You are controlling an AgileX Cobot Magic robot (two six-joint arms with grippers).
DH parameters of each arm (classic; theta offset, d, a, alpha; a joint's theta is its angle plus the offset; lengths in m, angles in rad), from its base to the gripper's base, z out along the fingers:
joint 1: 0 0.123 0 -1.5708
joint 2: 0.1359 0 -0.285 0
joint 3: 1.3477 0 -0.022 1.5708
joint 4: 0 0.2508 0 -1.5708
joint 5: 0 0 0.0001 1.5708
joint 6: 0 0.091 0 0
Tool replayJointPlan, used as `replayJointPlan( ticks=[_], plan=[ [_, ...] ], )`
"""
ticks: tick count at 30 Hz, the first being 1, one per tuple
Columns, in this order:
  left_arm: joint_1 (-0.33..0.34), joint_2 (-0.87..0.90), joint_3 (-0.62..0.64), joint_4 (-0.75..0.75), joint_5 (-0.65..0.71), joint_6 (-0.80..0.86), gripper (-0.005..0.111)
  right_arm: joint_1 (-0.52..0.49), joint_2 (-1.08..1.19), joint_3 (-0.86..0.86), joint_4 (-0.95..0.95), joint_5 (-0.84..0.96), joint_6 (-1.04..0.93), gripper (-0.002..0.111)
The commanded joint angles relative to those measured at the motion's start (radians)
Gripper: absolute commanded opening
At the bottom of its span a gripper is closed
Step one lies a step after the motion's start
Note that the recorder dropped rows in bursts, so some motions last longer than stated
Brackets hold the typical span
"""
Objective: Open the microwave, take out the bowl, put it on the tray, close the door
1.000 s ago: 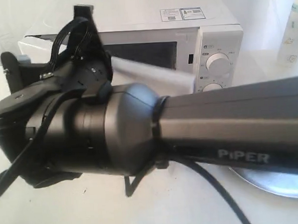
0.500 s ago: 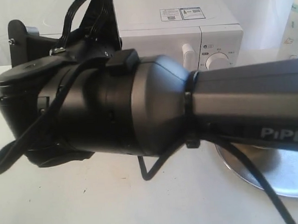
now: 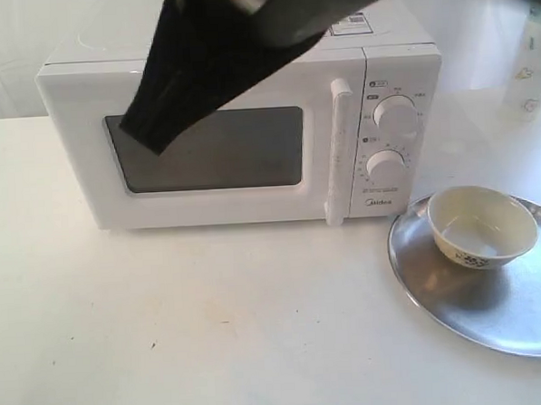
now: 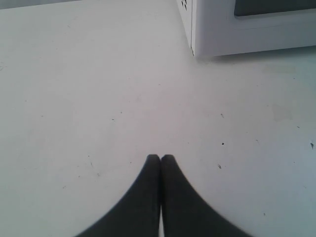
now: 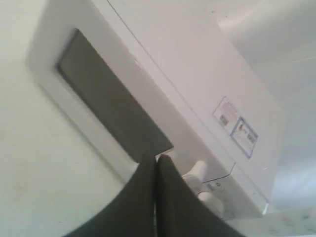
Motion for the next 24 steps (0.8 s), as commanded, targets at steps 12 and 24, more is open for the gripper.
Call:
replayJointPlan(
  ticks=[12, 24],
  plan=[
    [-0.003, -0.002, -0.003, -0.009, 0.002, 0.0, 0.0, 0.006, -0.415, 0.0, 0.12, 0.012, 0.012, 0.0],
    [-0.003, -0.002, -0.003, -0.009, 0.002, 0.0, 0.0, 0.006, -0.58, 0.0, 0.12, 0.012, -0.049, 0.0]
  ],
)
